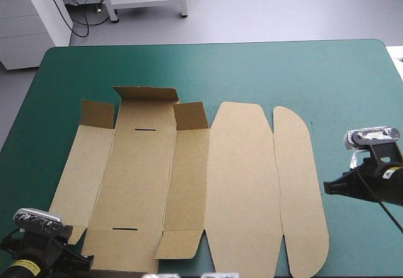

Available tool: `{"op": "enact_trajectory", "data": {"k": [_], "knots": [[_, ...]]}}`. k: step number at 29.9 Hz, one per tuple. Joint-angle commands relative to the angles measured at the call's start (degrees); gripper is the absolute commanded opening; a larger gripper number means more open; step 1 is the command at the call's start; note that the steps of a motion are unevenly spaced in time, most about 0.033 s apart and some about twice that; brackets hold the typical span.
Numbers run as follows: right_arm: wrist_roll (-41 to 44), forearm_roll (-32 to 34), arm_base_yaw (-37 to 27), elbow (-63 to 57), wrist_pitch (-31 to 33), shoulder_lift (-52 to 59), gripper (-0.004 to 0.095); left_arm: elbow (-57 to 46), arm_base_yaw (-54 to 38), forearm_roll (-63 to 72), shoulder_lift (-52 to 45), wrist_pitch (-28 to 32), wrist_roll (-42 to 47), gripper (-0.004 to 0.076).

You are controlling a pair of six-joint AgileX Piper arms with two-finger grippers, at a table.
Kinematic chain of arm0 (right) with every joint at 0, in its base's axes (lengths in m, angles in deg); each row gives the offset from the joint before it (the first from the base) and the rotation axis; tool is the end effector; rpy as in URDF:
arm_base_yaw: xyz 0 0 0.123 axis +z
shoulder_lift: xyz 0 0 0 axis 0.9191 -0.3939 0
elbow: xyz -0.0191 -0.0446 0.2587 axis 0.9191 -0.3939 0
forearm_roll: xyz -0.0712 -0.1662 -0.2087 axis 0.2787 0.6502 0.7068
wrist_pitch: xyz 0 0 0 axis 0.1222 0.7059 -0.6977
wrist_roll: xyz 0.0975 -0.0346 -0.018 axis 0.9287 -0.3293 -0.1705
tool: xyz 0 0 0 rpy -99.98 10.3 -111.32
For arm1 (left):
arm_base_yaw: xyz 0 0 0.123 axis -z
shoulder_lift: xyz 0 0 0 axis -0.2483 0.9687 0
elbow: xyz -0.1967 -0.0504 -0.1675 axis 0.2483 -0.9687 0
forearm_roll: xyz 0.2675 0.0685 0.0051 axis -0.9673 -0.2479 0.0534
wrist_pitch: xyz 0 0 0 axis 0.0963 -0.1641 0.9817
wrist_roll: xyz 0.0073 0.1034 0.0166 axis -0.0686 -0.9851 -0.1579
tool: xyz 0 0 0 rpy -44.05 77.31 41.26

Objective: Fold the box

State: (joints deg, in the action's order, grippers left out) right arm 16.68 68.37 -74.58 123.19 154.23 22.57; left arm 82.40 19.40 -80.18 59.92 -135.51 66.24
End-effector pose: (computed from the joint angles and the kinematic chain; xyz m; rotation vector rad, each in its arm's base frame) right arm 0.1794 -0.0038 0.3273 -0.1961 2.5394 0.1101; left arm 0.0821 -0.0061 0.2525 0.2796 2.3167 0.0479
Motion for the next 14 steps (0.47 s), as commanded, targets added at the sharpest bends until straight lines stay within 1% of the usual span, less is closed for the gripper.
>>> {"op": "enact_trajectory", "data": {"k": [1, 5, 10, 12, 14], "knots": [[-0.1, -0.3, -0.4, -0.4, -2.7, 3.0, -0.0019, 1.2, 0.0, 0.3, 1.1, 3.3, 0.3, -0.0010], [-0.1, -0.4, -0.4, -0.4, -3.4, 3.3, -0.0019, 1.2, 0.0, 0.3, 3.1, 3.3, 0.3, -0.0010], [-0.1, -0.5, -0.4, -0.4, -3.5, 3.3, -0.0019, 1.2, 0.0, 0.3, 8.5, 3.3, -0.7, -0.0010], [-0.1, -0.5, -0.4, -0.4, -3.6, 3.3, -0.0019, 1.3, 0.0, 0.3, 10.7, 3.6, -1.0, -0.0010], [-0.1, -0.5, -0.4, -0.4, -3.6, 3.3, -0.0019, 2.4, 0.0, 0.3, 12.7, 5.3, -1.0, -0.0010]]}}
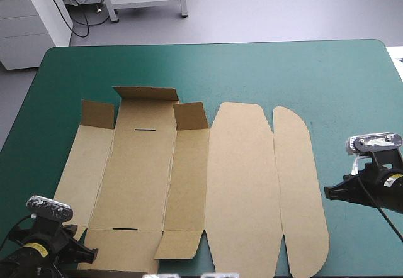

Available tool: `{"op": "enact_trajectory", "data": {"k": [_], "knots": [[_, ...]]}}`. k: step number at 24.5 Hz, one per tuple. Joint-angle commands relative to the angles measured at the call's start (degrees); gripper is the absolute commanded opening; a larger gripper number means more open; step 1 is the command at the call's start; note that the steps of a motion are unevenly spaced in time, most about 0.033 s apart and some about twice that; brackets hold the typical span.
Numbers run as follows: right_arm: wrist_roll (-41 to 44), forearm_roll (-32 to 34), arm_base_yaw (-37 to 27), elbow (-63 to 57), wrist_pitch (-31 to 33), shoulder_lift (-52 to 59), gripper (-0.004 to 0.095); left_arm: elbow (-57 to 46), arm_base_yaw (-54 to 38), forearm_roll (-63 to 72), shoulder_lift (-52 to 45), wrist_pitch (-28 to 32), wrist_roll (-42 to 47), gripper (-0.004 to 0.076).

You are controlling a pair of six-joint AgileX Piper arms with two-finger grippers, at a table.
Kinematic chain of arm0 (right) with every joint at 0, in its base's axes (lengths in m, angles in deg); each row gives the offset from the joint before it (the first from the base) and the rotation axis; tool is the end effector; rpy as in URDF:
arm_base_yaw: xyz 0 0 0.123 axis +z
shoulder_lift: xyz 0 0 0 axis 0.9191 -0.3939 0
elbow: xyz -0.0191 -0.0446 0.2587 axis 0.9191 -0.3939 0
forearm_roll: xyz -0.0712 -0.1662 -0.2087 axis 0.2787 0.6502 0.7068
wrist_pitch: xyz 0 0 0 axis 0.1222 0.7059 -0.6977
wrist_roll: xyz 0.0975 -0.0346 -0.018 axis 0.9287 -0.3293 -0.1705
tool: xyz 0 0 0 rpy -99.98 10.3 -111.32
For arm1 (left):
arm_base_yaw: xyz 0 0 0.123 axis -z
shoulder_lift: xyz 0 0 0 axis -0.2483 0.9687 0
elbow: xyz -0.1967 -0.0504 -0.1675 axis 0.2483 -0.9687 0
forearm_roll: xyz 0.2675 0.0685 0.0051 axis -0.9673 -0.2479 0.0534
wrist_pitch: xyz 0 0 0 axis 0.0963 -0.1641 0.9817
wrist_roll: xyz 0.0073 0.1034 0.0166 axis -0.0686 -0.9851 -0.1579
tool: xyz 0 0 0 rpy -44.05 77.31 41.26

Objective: Fold the box

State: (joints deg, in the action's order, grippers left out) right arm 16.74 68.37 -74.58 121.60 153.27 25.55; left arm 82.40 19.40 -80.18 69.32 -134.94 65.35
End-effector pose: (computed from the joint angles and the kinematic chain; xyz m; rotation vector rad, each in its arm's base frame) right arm 0.1699 -0.0027 0.3283 -0.1926 2.5000 0.0982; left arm 0.1029 -0.0080 0.2379 0.3187 2.4673 0.0499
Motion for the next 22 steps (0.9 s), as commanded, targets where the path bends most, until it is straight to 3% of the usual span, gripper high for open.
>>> {"op": "enact_trajectory", "data": {"k": [1, 4, 7, 13, 17, 22], "knots": [[-0.1, -0.5, -0.4, 1.2, -2.6, 0.3, -0.0019, 3.1, 0.0, 0.3, 4.0, 5.8, -0.1, -0.0010], [-0.1, -0.5, -0.4, 1.2, -3.0, 0.3, -0.0019, 8.8, 0.0, -0.5, 8.3, 10.2, -0.1, -0.0010], [-0.1, -0.5, -0.4, 1.2, -3.7, 0.3, -0.0019, 13.3, 0.0, -1.4, 13.9, 10.8, 0.3, -0.0010], [-0.6, -0.5, -0.4, 1.2, -4.7, 0.3, -0.0019, 20.6, 0.0, -8.1, 27.1, 18.4, 8.2, -0.0010], [-1.5, -0.5, -0.4, 1.2, -5.6, 0.3, -0.0019, 32.2, -2.7, -6.9, 43.1, 18.0, 8.2, -0.0010], [-1.9, -0.5, -0.4, 1.2, -5.7, 0.3, -0.0019, 47.9, -18.7, 11.8, 55.8, 12.2, 0.9, -0.0010]]}}
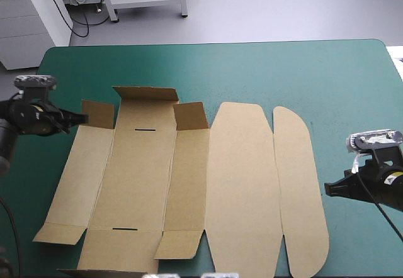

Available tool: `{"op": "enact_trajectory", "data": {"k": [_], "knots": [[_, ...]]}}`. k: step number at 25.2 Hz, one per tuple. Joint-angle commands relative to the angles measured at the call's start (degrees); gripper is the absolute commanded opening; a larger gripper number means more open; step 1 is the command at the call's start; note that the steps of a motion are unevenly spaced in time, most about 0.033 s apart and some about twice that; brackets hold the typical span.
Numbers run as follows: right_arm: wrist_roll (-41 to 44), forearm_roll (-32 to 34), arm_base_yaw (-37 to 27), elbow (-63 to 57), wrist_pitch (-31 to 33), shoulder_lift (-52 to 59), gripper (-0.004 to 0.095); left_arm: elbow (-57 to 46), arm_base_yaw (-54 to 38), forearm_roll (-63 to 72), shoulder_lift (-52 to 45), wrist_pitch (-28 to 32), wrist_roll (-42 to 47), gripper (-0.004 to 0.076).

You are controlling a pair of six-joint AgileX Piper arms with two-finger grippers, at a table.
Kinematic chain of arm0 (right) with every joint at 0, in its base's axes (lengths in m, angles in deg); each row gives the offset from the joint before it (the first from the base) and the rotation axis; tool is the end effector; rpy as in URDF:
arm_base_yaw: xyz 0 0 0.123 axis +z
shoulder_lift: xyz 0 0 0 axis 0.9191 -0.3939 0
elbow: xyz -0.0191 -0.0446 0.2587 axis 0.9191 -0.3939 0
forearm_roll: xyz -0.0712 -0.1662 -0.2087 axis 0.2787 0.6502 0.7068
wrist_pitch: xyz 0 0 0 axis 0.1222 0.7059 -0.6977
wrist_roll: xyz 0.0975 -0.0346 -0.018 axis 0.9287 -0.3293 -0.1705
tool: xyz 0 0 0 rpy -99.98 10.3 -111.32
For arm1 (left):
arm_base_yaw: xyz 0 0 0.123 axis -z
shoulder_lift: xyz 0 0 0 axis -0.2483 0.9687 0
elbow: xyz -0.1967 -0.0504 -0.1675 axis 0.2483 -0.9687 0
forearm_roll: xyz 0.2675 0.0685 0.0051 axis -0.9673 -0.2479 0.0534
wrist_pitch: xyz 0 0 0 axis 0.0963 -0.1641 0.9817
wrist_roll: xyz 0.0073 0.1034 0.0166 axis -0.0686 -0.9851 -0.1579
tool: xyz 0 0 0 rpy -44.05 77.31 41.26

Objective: Fold the box

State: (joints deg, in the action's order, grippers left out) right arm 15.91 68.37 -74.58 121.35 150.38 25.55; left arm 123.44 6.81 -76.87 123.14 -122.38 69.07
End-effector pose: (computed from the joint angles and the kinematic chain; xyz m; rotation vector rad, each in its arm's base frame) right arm 0.1741 -0.0037 0.3299 -0.1993 2.4548 0.0775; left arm 0.3081 0.0372 0.3076 -0.0588 2.4896 0.0433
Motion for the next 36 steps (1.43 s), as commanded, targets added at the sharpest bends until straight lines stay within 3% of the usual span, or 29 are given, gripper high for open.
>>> {"op": "enact_trajectory", "data": {"k": [1, 5, 14, 24, 26, 27, 31, 33, 36], "knots": [[-1.1, -0.5, -0.4, 1.5, -2.8, 0.3, -0.0019, 9.3, -10.3, 12.3, 3.6, -1.5, -4.3, -0.0010], [-2.1, -0.5, -0.4, 1.5, -3.1, 0.3, -0.0019, 12.9, -22.0, 21.3, 6.2, -8.3, -9.1, -0.0010], [-2.5, -0.4, -0.4, 1.5, -3.8, 0.3, -0.0019, 13.0, -38.3, 21.9, 6.6, -23.4, -19.9, -0.0010], [-2.5, -0.4, -0.4, 1.5, -4.2, 0.3, -0.0020, 13.0, -41.0, 18.1, 6.3, -24.2, -23.2, 0.0007], [-2.7, -0.4, -0.4, 1.5, -4.2, 0.3, -0.0019, 13.0, -41.0, 16.0, 6.3, -24.2, -23.0, 0.0127], [-2.9, -0.4, -0.4, 1.5, -4.2, 0.3, -0.0019, 13.0, -41.0, 15.3, 6.3, -24.2, -23.0, 0.0274], [-2.9, -0.4, -0.4, 1.5, -4.2, 0.3, -0.0019, 13.0, -41.0, 16.5, 6.4, -24.2, -20.4, 0.0600], [-3.4, -0.4, -0.4, 1.5, -4.2, 0.3, -0.0019, 12.7, -41.0, 17.5, 6.6, -24.2, -16.0, 0.0629], [-3.4, -0.4, -0.4, 1.5, -4.2, 0.3, -0.0019, 9.6, -41.0, 19.5, 6.7, -24.2, -16.5, 0.0617]]}}
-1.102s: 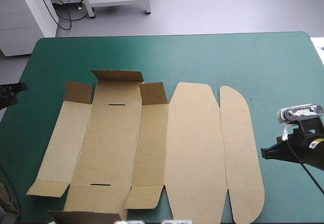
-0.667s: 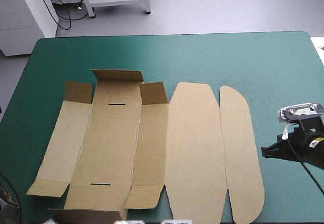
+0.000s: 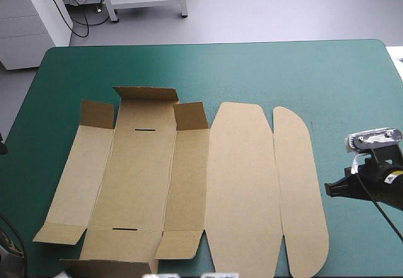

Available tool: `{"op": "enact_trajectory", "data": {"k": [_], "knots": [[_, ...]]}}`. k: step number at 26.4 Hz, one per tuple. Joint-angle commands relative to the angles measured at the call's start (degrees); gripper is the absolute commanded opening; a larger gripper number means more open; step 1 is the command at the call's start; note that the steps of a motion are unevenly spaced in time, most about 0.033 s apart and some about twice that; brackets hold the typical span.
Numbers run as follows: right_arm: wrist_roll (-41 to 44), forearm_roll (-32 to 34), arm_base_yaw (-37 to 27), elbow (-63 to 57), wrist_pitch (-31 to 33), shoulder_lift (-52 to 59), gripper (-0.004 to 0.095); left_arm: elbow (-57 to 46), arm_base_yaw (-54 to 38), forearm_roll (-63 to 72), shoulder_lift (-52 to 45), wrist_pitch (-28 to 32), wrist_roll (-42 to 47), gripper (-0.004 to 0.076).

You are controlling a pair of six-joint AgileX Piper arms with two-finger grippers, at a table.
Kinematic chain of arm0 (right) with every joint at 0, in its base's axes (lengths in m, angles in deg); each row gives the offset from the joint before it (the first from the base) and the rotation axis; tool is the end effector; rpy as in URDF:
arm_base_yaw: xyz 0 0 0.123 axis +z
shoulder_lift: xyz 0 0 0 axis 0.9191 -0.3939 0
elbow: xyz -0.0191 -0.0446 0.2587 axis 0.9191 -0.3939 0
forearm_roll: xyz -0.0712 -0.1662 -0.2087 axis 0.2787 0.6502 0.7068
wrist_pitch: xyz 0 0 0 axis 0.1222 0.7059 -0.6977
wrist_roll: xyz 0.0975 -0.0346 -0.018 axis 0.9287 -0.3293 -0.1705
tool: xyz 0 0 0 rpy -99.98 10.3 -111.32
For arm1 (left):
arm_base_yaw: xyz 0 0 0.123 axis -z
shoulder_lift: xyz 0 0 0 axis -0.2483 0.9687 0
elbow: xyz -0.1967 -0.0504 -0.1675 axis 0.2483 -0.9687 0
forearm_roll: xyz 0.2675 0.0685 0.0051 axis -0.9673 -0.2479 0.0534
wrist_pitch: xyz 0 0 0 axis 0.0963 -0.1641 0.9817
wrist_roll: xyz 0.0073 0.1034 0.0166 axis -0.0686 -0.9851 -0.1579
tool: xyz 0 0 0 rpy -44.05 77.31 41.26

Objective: Fold the box

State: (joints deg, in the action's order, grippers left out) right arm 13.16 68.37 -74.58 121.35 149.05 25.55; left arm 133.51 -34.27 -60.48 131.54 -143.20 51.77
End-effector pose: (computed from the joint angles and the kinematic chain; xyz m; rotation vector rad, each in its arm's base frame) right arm 0.1760 -0.0042 0.3314 -0.2525 2.4268 0.0489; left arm 0.2342 0.2172 0.3063 -0.6722 2.6084 -0.1115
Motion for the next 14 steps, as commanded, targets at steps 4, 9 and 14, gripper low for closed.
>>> {"op": "enact_trajectory", "data": {"k": [4, 9, 14], "knots": [[-0.6, -0.4, -0.4, 1.5, -2.9, 0.3, -0.0019, -7.1, 0.1, 4.1, -1.7, -3.4, -3.2, 0.0617], [-0.7, -0.4, -0.4, 1.5, -2.9, 0.3, -0.0019, -13.0, 0.1, 4.7, -1.7, -3.4, -8.8, 0.0617], [-0.7, -0.4, -0.4, 1.5, -2.9, 0.3, -0.0020, -18.7, 0.1, 4.6, -1.7, -3.8, -14.8, 0.0617]]}}
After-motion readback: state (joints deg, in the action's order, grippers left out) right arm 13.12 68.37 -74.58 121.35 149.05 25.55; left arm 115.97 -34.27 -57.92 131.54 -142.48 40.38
